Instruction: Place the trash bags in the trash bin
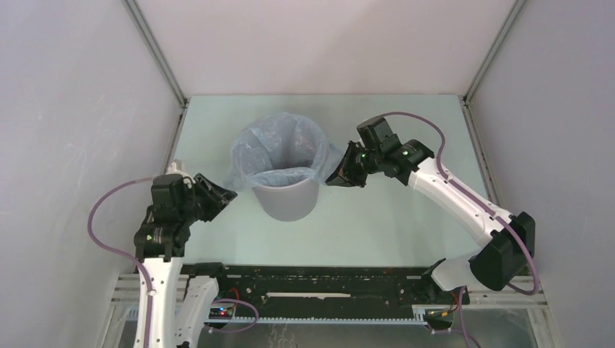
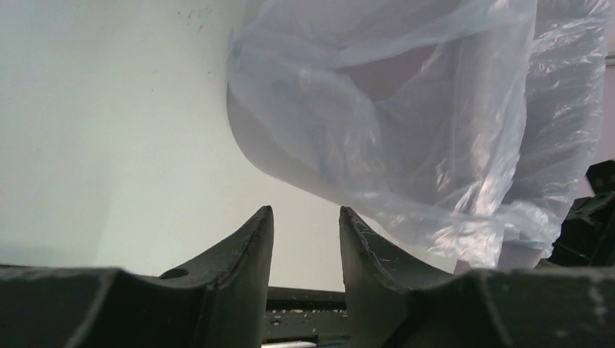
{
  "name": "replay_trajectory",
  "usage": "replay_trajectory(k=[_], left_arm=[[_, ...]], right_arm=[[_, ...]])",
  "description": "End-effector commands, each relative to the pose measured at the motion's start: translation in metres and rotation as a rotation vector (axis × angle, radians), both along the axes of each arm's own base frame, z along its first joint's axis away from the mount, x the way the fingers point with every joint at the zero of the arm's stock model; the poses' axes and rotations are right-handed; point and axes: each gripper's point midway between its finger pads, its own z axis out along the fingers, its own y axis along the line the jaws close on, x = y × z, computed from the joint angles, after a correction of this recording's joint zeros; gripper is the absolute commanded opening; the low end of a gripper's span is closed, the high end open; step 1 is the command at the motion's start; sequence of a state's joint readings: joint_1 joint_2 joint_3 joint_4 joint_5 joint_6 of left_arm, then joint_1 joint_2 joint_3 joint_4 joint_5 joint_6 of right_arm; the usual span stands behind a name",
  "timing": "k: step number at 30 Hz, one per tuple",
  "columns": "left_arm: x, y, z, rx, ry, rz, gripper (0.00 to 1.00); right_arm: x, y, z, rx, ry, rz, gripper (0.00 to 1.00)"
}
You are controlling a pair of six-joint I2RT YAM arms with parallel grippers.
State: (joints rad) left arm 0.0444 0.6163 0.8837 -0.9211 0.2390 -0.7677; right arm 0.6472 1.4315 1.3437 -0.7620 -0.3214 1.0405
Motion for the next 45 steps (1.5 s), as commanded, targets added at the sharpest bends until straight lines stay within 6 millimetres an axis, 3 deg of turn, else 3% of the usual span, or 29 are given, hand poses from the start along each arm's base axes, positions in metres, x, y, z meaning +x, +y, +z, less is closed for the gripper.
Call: replay_trajectory(k=[1, 2, 5, 6, 11, 17, 19, 23, 25, 29, 35, 38, 45], left_arm=[[-0.012, 0.004, 0.031, 0.045, -0.058, -0.009, 0.44], [-0.013, 0.002, 0.037, 0.031, -0.064, -0.012, 0.45], [-0.017, -0.008, 0.054, -0.064, -0.065, -0.001, 0.68], [-0.019, -0.011, 0.058, -0.104, -0.062, 0.015, 0.7], [-0.01, -0.011, 0.071, -0.298, -0.066, 0.174, 0.74], [0.022, -0.014, 0.04, -0.567, 0.054, 0.357, 0.66], [0.031, -0.006, 0.041, -0.572, 0.02, 0.406, 0.64], [0.029, 0.012, 0.027, -0.503, 0.046, 0.513, 0.64], [0.034, 0.008, 0.016, -0.52, 0.064, 0.496, 0.6], [0.035, 0.001, 0.011, -0.514, 0.062, 0.437, 0.34], [0.027, 0.01, 0.03, -0.408, -0.077, 0.391, 0.04], [0.025, 0.003, 0.035, -0.398, -0.089, 0.328, 0.0], [0.01, 0.02, 0.052, -0.194, -0.192, 0.295, 0.0]], right_arm=[[0.005, 0.006, 0.038, 0.084, -0.293, 0.185, 0.0], [0.006, 0.009, 0.041, 0.096, -0.32, 0.205, 0.0], [0.008, 0.014, 0.046, 0.123, -0.352, 0.236, 0.0], [0.009, 0.014, 0.045, 0.124, -0.349, 0.235, 0.0], [0.013, 0.012, 0.048, 0.138, -0.356, 0.228, 0.0], [0.016, 0.007, 0.047, 0.141, -0.349, 0.227, 0.0], [0.016, 0.006, 0.047, 0.144, -0.349, 0.234, 0.0], [0.017, 0.004, 0.047, 0.147, -0.352, 0.242, 0.0], [0.018, 0.004, 0.046, 0.146, -0.35, 0.244, 0.0], [0.018, 0.008, 0.044, 0.159, -0.344, 0.264, 0.0], [0.009, 0.01, 0.055, 0.197, -0.404, 0.342, 0.0], [0.007, 0.004, 0.055, 0.194, -0.413, 0.351, 0.0], [0.003, -0.012, 0.046, 0.19, -0.417, 0.351, 0.0]])
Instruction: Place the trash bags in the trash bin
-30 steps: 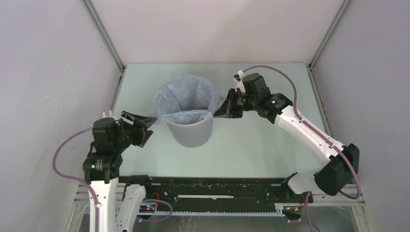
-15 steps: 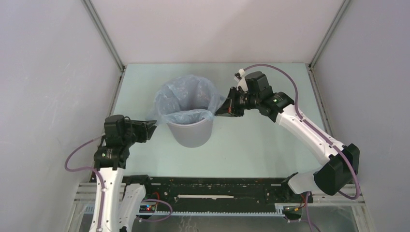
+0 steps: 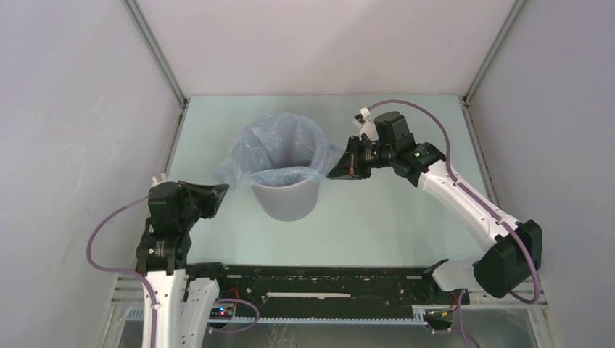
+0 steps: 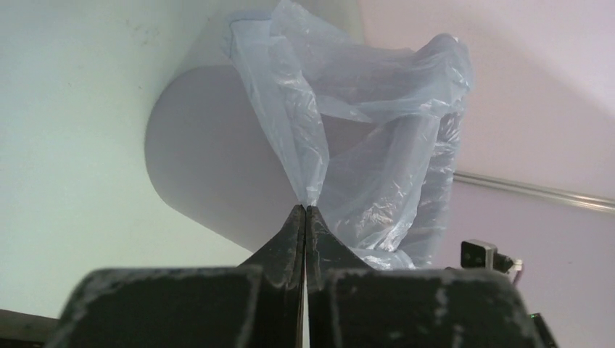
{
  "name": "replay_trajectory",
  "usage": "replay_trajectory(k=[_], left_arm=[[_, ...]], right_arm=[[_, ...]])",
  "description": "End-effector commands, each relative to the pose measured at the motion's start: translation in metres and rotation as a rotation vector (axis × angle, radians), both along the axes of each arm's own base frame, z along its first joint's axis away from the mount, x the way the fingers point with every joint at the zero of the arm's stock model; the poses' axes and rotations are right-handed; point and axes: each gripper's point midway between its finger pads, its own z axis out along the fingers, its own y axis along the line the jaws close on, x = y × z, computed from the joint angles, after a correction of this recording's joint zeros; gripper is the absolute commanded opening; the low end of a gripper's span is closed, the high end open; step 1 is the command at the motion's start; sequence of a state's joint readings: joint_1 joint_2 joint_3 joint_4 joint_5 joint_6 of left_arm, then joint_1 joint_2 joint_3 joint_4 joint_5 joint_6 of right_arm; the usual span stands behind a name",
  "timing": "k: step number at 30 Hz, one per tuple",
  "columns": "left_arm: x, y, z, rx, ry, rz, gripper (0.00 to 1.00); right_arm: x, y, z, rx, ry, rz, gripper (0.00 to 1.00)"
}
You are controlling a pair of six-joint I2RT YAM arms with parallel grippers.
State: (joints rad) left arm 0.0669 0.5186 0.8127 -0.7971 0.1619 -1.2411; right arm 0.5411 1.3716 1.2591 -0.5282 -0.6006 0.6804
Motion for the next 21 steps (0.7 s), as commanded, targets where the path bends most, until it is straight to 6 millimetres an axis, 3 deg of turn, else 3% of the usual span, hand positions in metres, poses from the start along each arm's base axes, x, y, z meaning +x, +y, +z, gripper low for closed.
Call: replay_trajectory(k=[1, 7, 13, 21], left_arm=[[-0.009, 0.014, 0.028, 0.188, -0.089, -0.018, 0.0], [-0.012, 0.024, 0.031, 0.266, -0.062, -0.005, 0.0], [-0.023, 0.034, 0.053, 0.351, -0.08, 0.02, 0.0], [-0.039, 0.03, 0.04, 0.319, -0.062, 0.016, 0.0]], right_arm=[[-0.004, -0.01, 0.017, 0.04, -0.089, 0.032, 0.0], [0.0, -0.018, 0.011, 0.018, -0.092, 0.026, 0.0], [-0.003, -0.023, 0.016, 0.026, -0.106, 0.036, 0.0], [-0.022, -0.023, 0.02, 0.05, -0.088, 0.113, 0.0]])
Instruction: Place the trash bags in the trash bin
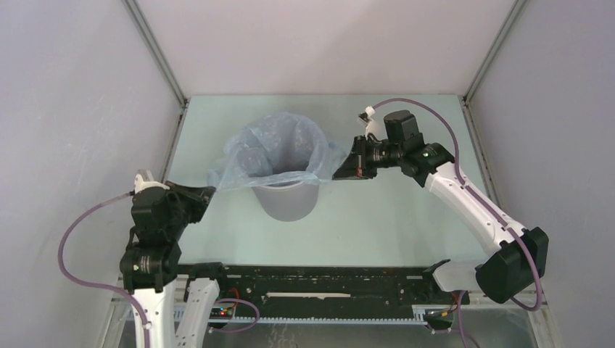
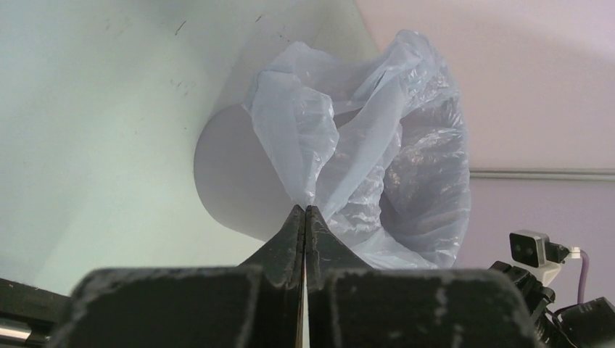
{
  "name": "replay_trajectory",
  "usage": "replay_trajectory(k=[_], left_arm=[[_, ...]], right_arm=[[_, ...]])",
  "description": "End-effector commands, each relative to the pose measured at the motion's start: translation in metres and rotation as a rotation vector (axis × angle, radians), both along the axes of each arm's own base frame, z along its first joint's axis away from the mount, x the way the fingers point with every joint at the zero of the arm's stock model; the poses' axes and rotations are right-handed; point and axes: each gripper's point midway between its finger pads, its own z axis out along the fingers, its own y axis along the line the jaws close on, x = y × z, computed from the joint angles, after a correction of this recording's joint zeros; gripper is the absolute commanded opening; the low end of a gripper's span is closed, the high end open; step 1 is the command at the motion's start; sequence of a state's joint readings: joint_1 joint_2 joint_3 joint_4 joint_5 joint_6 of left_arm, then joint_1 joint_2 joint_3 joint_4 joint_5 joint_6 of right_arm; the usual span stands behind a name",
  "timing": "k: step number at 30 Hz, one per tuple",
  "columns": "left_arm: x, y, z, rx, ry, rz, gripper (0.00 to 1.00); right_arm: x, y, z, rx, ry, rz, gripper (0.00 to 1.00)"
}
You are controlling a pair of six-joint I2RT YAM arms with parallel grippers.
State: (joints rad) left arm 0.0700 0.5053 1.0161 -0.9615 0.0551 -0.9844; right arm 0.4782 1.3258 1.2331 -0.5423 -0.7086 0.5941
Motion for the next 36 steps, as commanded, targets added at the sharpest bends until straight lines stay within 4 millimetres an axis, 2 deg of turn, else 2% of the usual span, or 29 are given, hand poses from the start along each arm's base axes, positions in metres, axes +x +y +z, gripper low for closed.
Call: replay_trajectory(k=[1, 5, 8, 13, 17, 18, 21, 26, 29, 32, 34, 36], left_arm=[[-0.012, 0.007, -0.003, 0.033, -0.001, 0.027, 0.0], [-0.011, -0.001, -0.022, 0.0, 0.038, -0.007, 0.0], [-0.005, 0.004, -0.036, 0.036, 0.051, 0.002, 0.0], [0.01, 0.0, -0.063, 0.029, 0.089, -0.037, 0.0], [0.025, 0.002, -0.068, 0.046, 0.086, -0.045, 0.0], [0.031, -0.002, -0.065, 0.043, 0.074, -0.075, 0.03], [0.035, -0.007, -0.059, 0.048, 0.098, -0.12, 0.25], [0.021, 0.01, -0.046, 0.152, 0.152, -0.095, 0.64], [0.017, 0.022, -0.03, 0.188, 0.155, -0.045, 0.78], [0.028, 0.035, -0.012, 0.205, 0.116, 0.021, 0.9], [0.046, 0.039, -0.012, 0.186, 0.105, 0.041, 0.95], [0.065, 0.035, -0.02, 0.142, 0.108, 0.026, 1.0]], right_arm=[[-0.016, -0.007, 0.011, 0.009, -0.041, 0.052, 0.0], [-0.021, -0.005, -0.003, -0.022, -0.023, 0.075, 0.0], [-0.016, -0.004, -0.018, -0.037, -0.011, 0.054, 0.0], [0.005, 0.003, -0.044, -0.055, 0.012, 0.029, 0.0], [0.024, 0.009, -0.045, -0.012, 0.015, 0.006, 0.0], [0.026, 0.009, -0.041, 0.008, 0.014, 0.008, 0.06], [0.025, 0.001, -0.029, 0.043, 0.043, -0.013, 0.24], [0.013, -0.019, -0.003, 0.073, 0.037, -0.049, 0.54], [0.02, -0.029, 0.012, 0.104, 0.02, -0.112, 0.78], [0.044, -0.037, 0.012, 0.131, 0.053, -0.202, 0.88], [0.059, -0.036, 0.01, 0.162, 0.075, -0.218, 0.9], [0.073, -0.033, -0.003, 0.166, 0.109, -0.228, 0.91]])
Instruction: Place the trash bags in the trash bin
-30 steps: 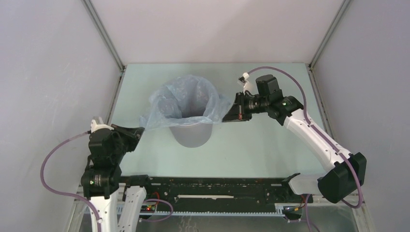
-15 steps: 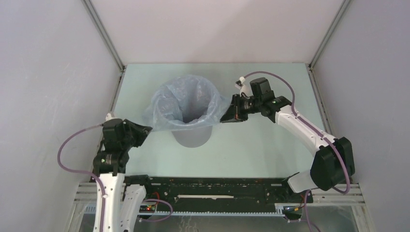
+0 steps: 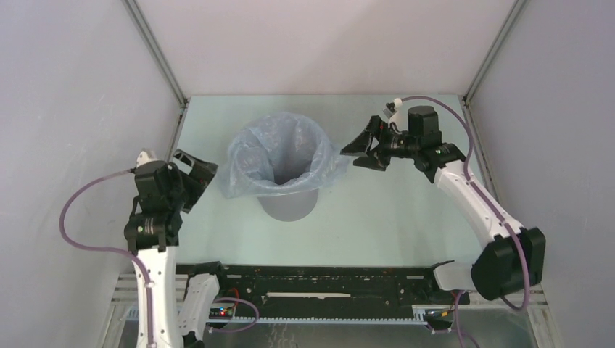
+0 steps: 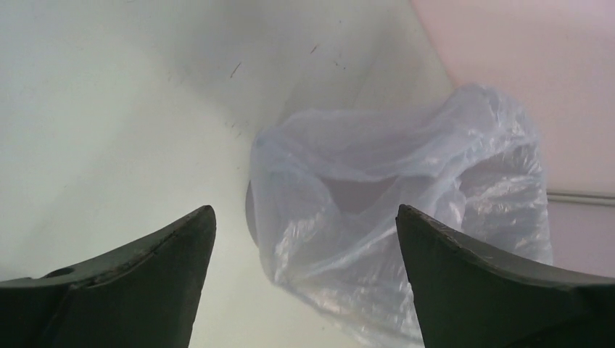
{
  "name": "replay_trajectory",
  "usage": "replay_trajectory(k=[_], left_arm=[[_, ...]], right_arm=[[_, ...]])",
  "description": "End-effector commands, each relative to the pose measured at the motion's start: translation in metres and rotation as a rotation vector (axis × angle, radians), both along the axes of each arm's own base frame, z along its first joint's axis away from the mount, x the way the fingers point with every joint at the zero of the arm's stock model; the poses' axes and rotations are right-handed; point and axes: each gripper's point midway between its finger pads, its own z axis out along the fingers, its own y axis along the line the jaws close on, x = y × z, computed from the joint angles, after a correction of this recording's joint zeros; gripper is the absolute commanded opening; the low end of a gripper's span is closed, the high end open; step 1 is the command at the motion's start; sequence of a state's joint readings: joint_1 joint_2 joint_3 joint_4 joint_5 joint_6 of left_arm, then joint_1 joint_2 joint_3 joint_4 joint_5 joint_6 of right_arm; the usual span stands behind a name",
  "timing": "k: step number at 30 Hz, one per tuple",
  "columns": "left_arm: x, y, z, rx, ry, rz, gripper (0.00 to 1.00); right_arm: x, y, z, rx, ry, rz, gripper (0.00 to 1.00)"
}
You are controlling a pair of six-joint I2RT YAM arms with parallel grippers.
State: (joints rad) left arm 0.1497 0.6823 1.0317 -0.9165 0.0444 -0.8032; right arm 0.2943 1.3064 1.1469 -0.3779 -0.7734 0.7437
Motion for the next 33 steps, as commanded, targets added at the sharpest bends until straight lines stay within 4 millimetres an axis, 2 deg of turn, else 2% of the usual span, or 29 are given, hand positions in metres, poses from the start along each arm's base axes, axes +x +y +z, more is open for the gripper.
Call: replay_trajectory(k=[1, 3, 6, 10, 13, 15, 18, 19, 20, 24, 28, 33], left_arm=[[0.04, 0.006, -0.006, -0.04, -0.001, 0.02, 1.0], [0.055, 0.002, -0.022, -0.105, 0.028, 0.01, 1.0], [0.07, -0.002, -0.032, -0.148, 0.02, -0.009, 1.0], [0.072, -0.011, -0.061, -0.215, 0.087, -0.039, 0.94], [0.073, -0.02, -0.083, -0.28, 0.102, -0.059, 0.83], [0.072, -0.024, -0.094, -0.299, 0.107, -0.067, 0.75], [0.076, -0.025, -0.11, -0.307, 0.121, -0.082, 0.56], [0.079, -0.026, -0.114, -0.308, 0.129, -0.091, 0.49], [0.082, -0.027, -0.118, -0.31, 0.135, -0.102, 0.39], [0.091, -0.031, -0.135, -0.312, 0.166, -0.148, 0.17], [0.093, -0.035, -0.153, -0.318, 0.2, -0.169, 0.02], [0.088, -0.035, -0.175, -0.307, 0.254, -0.178, 0.0]], right_arm=[[0.033, 0.004, -0.016, 0.05, 0.072, -0.039, 0.91], [0.041, 0.005, -0.028, 0.047, 0.099, -0.039, 0.91], [0.05, 0.009, -0.038, 0.056, 0.109, -0.025, 0.9], [0.051, 0.016, -0.047, 0.073, 0.143, 0.001, 0.84], [0.051, 0.021, -0.05, 0.079, 0.142, 0.019, 0.75], [0.052, 0.025, -0.055, 0.077, 0.15, 0.018, 0.64], [0.054, 0.03, -0.069, 0.074, 0.182, 0.013, 0.3], [0.055, 0.032, -0.076, 0.066, 0.19, 0.007, 0.22], [0.057, 0.033, -0.083, 0.059, 0.197, 0.005, 0.15], [0.069, 0.037, -0.103, 0.043, 0.202, -0.012, 0.03], [0.076, 0.041, -0.13, 0.03, 0.238, -0.013, 0.0], [0.074, 0.047, -0.155, -0.002, 0.271, -0.004, 0.0]])
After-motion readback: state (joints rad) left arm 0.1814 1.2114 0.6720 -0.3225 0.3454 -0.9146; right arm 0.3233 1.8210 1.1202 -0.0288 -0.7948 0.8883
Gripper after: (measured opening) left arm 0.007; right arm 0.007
